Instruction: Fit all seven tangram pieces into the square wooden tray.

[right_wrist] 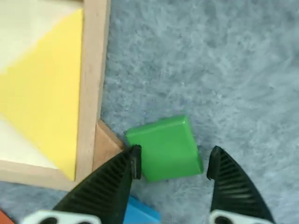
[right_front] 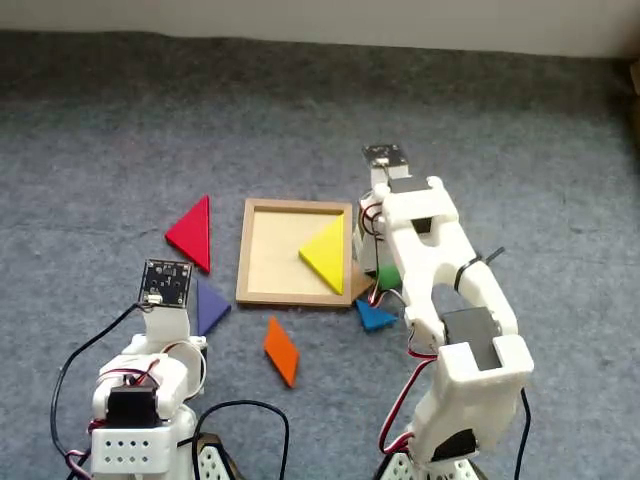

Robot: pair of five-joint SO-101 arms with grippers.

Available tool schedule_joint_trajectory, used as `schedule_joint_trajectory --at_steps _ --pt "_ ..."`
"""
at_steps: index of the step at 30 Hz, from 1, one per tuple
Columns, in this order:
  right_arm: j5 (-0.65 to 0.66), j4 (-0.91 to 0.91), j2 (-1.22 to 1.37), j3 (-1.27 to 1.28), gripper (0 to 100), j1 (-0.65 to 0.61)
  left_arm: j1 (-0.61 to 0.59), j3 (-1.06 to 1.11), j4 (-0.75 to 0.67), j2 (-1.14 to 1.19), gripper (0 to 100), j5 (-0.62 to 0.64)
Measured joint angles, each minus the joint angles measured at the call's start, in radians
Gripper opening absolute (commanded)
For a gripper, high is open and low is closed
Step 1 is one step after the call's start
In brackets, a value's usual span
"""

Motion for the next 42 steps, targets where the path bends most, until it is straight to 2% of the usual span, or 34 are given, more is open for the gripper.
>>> schedule_joint_trajectory --at_steps 22,28,35,42 --pt "0.190 0.014 0.000 0.000 23.6 0.000 0.000 0.000 0.000 0.000 5 0.000" --pt "0.250 0.107 0.002 0.000 23.6 0.000 0.000 0.000 0.000 0.000 5 0.000" --pt "0.253 0.120 0.002 0.000 23.6 0.000 0.000 0.000 0.000 0.000 5 0.000" --pt "0.253 0.035 0.002 0.000 23.5 0.002 0.000 0.000 0.000 0.000 5 0.000"
